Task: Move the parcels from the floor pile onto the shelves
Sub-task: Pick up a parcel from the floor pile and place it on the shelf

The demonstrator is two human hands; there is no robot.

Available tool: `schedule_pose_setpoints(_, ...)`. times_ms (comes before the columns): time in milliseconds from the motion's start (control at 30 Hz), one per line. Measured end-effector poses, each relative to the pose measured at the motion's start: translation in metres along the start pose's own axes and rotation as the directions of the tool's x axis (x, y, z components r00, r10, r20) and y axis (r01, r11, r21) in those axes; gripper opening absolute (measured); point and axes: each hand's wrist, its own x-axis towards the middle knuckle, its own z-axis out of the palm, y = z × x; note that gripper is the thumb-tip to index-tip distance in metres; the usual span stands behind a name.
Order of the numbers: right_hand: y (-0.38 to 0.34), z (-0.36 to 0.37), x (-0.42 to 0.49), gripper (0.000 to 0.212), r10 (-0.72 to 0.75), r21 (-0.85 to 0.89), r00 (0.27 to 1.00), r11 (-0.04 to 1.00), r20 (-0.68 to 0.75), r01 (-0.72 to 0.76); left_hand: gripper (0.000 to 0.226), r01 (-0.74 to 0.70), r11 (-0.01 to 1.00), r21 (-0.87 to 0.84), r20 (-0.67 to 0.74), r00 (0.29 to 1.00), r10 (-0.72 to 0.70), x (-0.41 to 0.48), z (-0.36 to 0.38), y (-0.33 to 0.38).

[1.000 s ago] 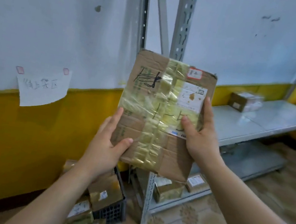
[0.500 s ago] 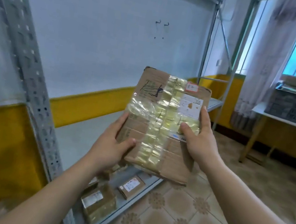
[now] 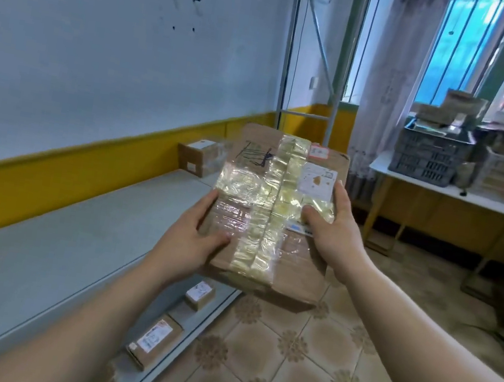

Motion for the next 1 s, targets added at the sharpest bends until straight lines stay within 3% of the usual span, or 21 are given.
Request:
schedule_pose_setpoints(500, 0.064, 0.027, 0.252, 0.077, 0.238, 0.067, 0.968, 0.970, -0.078, -0.233, 0.063, 0.024, 0.999, 0.044, 0.217, 0.976, -0.033, 0.288, 0.076, -0.050)
schedule_pose_setpoints(1000, 0.141, -0.043, 0.512, 0.079, 0.198, 0.061, 0.980, 0.978, 0.012, -0.199, 0.072, 0.051, 0.996, 0.072, 0.195, 0.979, -0.064, 0.506, 0.221, -0.029)
